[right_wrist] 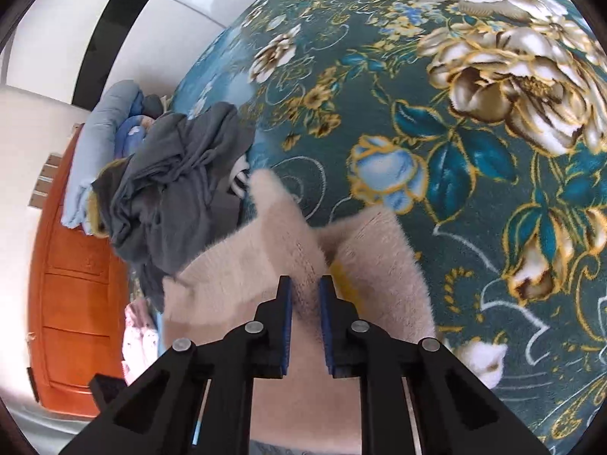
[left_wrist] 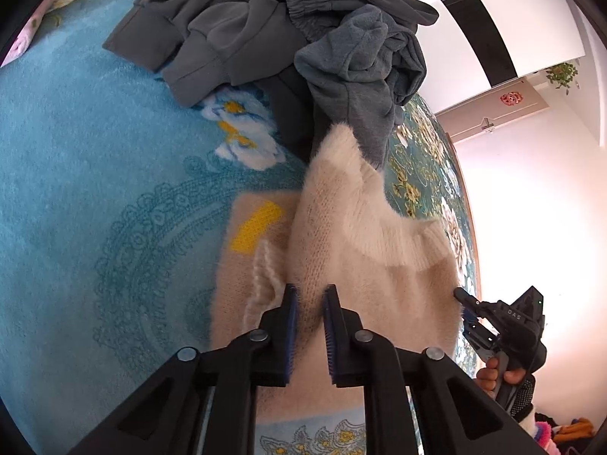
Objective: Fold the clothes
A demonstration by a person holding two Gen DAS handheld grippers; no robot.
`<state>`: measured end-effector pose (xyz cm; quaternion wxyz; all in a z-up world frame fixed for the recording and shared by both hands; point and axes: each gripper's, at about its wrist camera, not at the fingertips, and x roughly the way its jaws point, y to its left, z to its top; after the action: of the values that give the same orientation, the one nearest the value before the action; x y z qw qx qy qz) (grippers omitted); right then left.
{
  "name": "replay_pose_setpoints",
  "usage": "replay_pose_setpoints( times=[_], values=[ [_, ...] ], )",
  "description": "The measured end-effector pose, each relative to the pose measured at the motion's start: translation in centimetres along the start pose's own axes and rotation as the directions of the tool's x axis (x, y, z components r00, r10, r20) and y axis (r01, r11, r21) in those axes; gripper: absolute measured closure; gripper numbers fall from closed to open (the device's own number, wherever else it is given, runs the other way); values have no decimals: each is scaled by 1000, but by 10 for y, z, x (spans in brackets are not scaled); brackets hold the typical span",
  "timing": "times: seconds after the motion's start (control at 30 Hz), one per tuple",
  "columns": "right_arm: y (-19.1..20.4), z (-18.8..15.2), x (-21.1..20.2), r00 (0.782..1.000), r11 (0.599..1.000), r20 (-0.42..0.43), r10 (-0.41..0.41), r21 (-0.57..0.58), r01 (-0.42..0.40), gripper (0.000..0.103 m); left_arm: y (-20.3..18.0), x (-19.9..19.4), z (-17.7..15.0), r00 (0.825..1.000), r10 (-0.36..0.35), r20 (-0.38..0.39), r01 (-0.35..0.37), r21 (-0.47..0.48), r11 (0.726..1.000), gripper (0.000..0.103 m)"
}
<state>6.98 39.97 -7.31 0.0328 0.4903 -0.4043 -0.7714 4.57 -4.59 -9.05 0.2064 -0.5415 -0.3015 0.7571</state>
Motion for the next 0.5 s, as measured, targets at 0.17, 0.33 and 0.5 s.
replay_pose_setpoints(
  times=[0.17, 0.33, 0.5],
  values=[
    [-9, -8, -26, 988, 985, 47, 145, 83, -149, 90, 7, -21, -5, 994, -96, 43, 100, -93, 991, 92],
    [-39, -17, -39, 994, 981, 55, 94, 166, -102, 97, 19, -9, -7, 998, 6, -68, -18, -182, 983, 92],
    [-64, -27, -33, 999, 970, 29, 37, 239, -43, 97, 25, 4, -7, 991, 77, -113, -100, -211, 972, 92]
  ],
)
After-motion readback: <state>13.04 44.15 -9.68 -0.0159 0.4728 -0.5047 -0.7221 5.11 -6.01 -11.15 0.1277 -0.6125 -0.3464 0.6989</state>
